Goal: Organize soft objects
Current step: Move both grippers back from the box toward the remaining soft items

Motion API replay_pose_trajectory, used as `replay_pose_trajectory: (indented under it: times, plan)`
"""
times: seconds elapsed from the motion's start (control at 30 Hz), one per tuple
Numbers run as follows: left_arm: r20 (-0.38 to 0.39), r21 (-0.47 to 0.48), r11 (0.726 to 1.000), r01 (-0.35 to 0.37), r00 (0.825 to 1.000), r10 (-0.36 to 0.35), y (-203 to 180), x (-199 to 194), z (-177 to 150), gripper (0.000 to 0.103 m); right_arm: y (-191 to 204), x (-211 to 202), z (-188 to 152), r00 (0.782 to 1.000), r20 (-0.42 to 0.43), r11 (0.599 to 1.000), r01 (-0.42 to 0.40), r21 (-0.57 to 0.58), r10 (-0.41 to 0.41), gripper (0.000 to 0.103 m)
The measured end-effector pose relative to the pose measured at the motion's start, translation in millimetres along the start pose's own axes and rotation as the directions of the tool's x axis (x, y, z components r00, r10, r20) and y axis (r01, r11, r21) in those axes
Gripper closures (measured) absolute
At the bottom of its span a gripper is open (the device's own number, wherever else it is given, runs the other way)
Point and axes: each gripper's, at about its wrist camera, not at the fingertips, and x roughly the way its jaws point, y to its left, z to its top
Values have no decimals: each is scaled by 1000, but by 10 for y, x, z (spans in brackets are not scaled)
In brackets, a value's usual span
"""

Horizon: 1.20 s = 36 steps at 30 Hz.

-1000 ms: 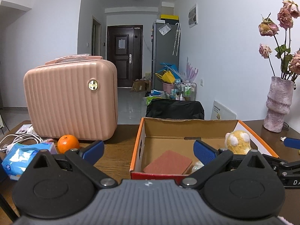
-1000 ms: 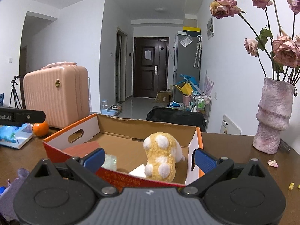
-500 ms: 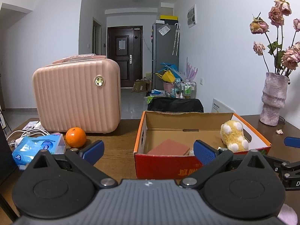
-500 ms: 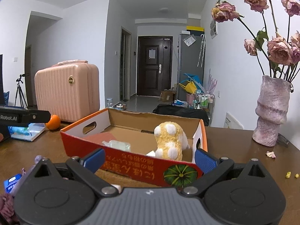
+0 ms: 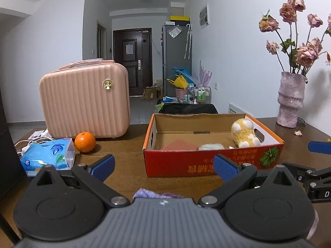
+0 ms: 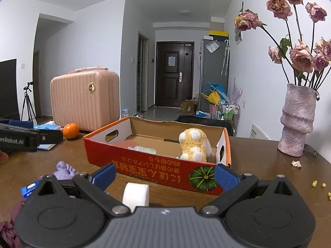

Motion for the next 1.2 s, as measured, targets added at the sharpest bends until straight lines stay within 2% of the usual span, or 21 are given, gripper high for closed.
replay_pose_trajectory:
  times: [0.3, 0.77, 1.2]
  plan:
    - [-27, 3, 1000, 9, 1000, -9, -46, -221, -187, 0, 72, -230, -132, 1000, -3, 1000, 1, -12, -1, 1]
    - [-58, 22, 1000, 4, 998, -2, -166, -546, -485, 0, 79, -539, -409, 999, -53, 999, 1, 40, 1, 1]
    - [-189, 25, 1000, -10, 982, 15, -225, -598, -749, 0, 59, -643, -507, 997, -77, 998, 34, 62, -30, 1]
